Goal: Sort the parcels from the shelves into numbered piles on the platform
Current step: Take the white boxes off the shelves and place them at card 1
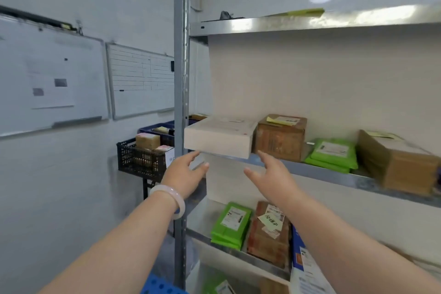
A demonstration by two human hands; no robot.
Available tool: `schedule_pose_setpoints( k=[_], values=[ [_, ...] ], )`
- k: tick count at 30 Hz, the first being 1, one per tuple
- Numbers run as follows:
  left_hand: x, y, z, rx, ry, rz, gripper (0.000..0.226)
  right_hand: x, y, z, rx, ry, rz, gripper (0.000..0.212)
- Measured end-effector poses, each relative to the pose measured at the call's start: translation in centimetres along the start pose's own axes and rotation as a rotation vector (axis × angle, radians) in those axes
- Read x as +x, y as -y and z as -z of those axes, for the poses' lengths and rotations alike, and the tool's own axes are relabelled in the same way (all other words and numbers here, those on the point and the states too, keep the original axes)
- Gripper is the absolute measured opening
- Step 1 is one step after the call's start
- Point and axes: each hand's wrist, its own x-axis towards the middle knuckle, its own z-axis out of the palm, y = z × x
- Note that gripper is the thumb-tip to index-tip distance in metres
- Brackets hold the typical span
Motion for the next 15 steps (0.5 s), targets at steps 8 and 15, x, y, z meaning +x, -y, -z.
schedule_pose_setpoints(
  k=[8, 15],
  values=[
    [5.9, -1.3, -2.2, 0.087, -0.138, 0.022, 0.059, 7.6, -0.8, -0.1, 0.258, 0.013, -0.085, 0.058],
    [10.7, -0.3, -2.4, 0.159, -0.206, 0.12, 0.064, 11.1, -1.1, -1.6, 0.425, 0.019, -0.214, 0.059]
  ],
)
